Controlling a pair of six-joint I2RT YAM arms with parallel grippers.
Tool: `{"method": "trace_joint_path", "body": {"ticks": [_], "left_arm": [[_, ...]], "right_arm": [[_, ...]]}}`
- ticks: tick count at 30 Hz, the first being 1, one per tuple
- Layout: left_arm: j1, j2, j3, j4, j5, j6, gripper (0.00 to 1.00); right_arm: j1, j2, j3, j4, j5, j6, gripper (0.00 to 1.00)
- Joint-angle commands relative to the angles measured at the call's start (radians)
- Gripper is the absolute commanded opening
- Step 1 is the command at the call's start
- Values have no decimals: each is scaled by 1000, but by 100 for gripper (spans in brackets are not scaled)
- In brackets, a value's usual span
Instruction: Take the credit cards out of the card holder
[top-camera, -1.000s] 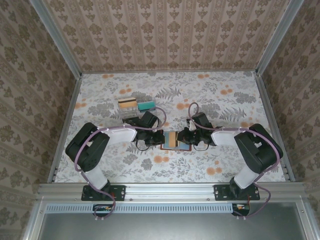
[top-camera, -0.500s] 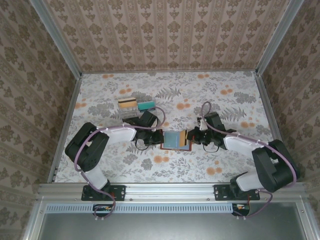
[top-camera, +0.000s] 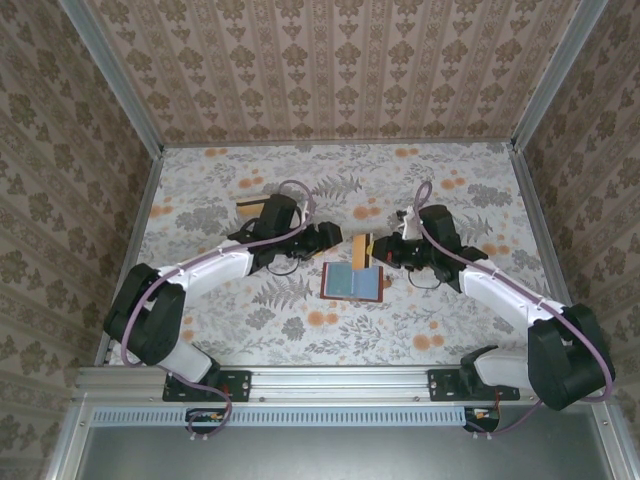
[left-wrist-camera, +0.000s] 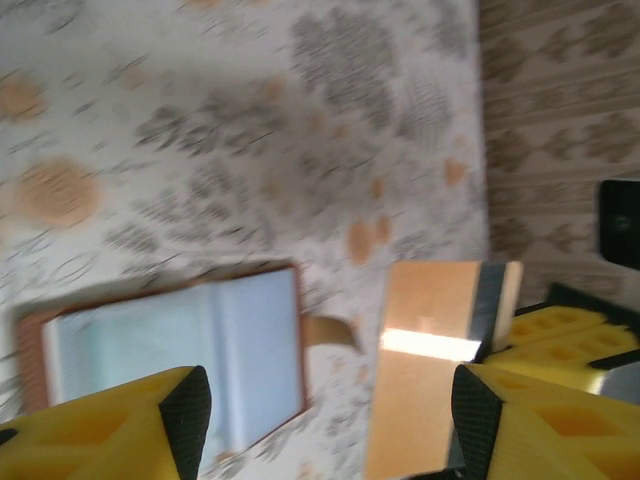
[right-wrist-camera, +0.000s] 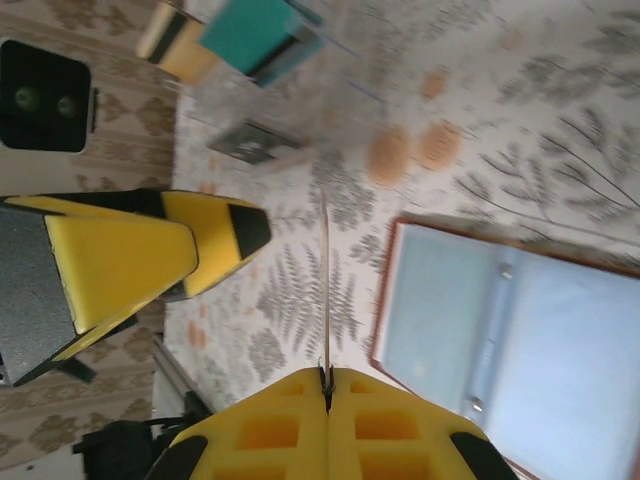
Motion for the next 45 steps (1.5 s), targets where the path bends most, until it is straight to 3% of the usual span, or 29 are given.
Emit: {"method": "trace_joint_path", "body": {"ticks": [1, 12, 19, 22, 23, 25, 29, 31, 35, 39, 42, 45], "left_arm": [[7, -15, -25, 252, 97, -142, 66], [6, 20, -49, 394, 169, -222, 49], [7, 14, -80, 463, 200, -248, 20], [7, 2, -88, 472, 196, -252, 9], [9, -4, -85, 464, 195, -247, 6], [11, -16, -81, 431, 192, -230, 3], [32, -45, -73, 346, 187, -181, 0], [52, -69, -73, 283, 185, -142, 0], [94, -144, 16, -102, 130, 116, 0], [112, -195, 176, -534, -108, 473, 0], [130, -228, 222, -651, -275, 653, 0], [139, -290, 200, -636, -435, 832, 0]], "right_arm": [[-5, -1, 44, 114, -87, 77, 0], [-6, 46, 68, 209, -141, 134, 0], [-4, 64, 66, 222, -136, 134, 0], [-5, 72, 63, 222, -137, 129, 5], [-5, 74, 62, 222, -138, 127, 9], [-6, 78, 58, 217, -136, 122, 28], [-7, 67, 59, 160, -115, 89, 73], [-9, 50, 59, 120, -96, 63, 82], [-13, 10, 64, 43, -48, 18, 94], [-13, -21, 73, -24, -6, -20, 100], [-13, -37, 77, -46, 15, -34, 100], [-13, -52, 81, -67, 28, -48, 100]]}}
